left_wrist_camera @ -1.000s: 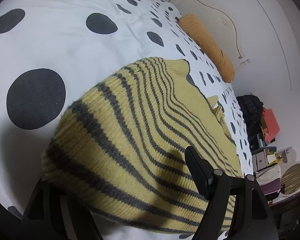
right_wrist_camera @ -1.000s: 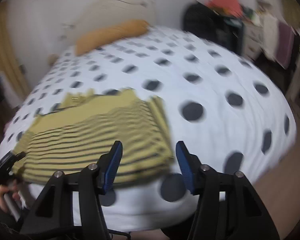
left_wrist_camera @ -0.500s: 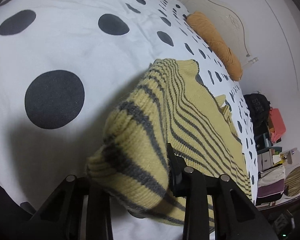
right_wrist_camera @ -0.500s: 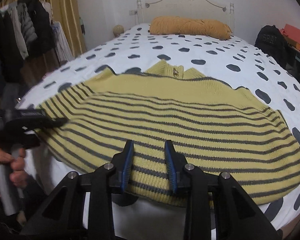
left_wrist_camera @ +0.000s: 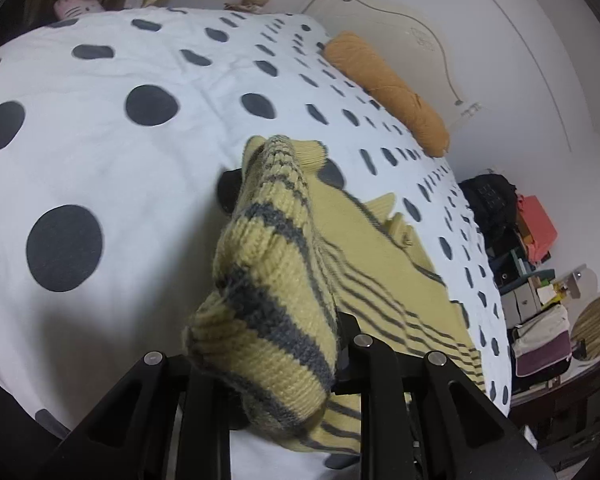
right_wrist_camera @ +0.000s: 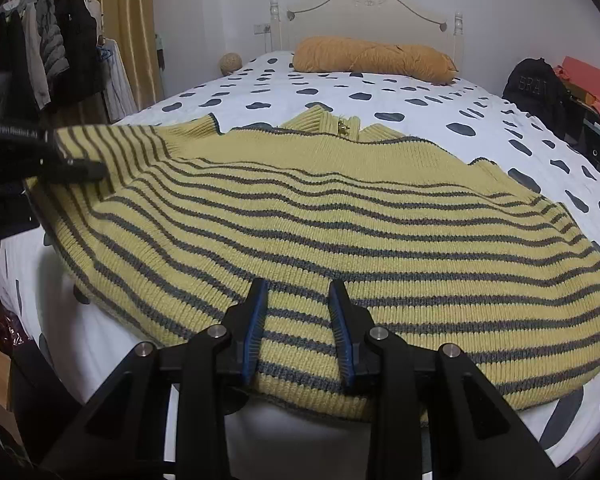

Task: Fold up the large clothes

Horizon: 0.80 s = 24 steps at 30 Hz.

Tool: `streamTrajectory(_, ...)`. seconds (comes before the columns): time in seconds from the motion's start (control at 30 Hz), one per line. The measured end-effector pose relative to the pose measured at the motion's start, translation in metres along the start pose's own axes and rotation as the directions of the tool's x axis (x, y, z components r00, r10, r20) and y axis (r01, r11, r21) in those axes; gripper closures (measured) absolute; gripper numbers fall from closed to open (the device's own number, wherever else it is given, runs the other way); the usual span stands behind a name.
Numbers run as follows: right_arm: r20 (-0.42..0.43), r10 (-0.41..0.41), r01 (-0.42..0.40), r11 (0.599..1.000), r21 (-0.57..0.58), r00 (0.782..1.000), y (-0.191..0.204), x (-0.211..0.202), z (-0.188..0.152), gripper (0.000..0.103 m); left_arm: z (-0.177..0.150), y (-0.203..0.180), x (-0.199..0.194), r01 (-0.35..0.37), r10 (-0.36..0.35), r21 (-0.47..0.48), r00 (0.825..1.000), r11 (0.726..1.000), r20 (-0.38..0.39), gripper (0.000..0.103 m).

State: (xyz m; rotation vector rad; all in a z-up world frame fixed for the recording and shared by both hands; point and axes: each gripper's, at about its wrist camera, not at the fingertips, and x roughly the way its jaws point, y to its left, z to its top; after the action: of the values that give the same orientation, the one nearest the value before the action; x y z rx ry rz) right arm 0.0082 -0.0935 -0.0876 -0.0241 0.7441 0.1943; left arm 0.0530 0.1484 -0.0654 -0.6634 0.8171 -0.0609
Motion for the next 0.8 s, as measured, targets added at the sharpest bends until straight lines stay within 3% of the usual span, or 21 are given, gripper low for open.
streamTrajectory(0.13, 0.01, 0.023, -0.024, 1.0, 0.015, 1.0, -0.004, -0.001, -0.001, 0.07, 0.001, -0.043, -0.009, 0.071, -0.072, 0.087, 0.997, 0.994, 0.008, 0.081)
streamTrajectory(0.27, 0.049, 0.036, -0.037, 0.999, 0.02, 0.998, -0.007, -0.006, -0.008, 0.07, -0.008, -0.113, -0.013, 0.187, -0.183, 0.229, 0.982, 0.955, -0.039, 0.081)
streamTrajectory(0.37, 0.081, 0.053, -0.056, 0.998, 0.04, 0.995, -0.015, -0.013, -0.016, 0.07, -0.032, -0.165, -0.003, 0.281, -0.255, 0.324, 0.959, 0.903, -0.119, 0.081)
streamTrajectory(0.47, 0.106, 0.051, -0.057, 0.997, 0.051, 0.993, -0.026, -0.022, -0.03, 0.07, -0.069, -0.211, 0.016, 0.36, -0.286, 0.417, 0.93, 0.834, -0.232, 0.081)
streamTrajectory(0.53, 0.124, 0.051, -0.057, 0.997, 0.043, 0.991, -0.029, -0.026, -0.041, 0.071, -0.098, -0.233, 0.041, 0.39, -0.246, 0.455, 0.906, 0.801, -0.344, 0.081)
streamTrajectory(0.6, 0.139, 0.104, -0.122, 0.984, 0.127, 0.985, -0.042, -0.026, -0.054, 0.071, -0.12, -0.243, 0.063, 0.405, -0.192, 0.473, 0.88, 0.783, -0.435, 0.081)
streamTrajectory(0.67, 0.156, 0.121, -0.146, 0.976, 0.159, 0.98, -0.048, -0.025, -0.069, 0.071, -0.141, -0.253, 0.086, 0.414, -0.084, 0.535, 0.84, 0.736, -0.535, 0.08)
streamTrajectory(0.7, 0.179, 0.119, -0.148, 0.977, 0.156, 0.977, -0.046, -0.026, -0.076, 0.071, -0.147, -0.254, 0.095, 0.406, -0.033, 0.56, 0.829, 0.722, -0.558, 0.08)
streamTrajectory(0.8, 0.208, 0.112, -0.147, 0.976, 0.161, 0.972, -0.042, -0.028, -0.089, 0.071, -0.146, -0.251, 0.104, 0.399, -0.008, 0.548, 0.814, 0.736, -0.581, 0.08)
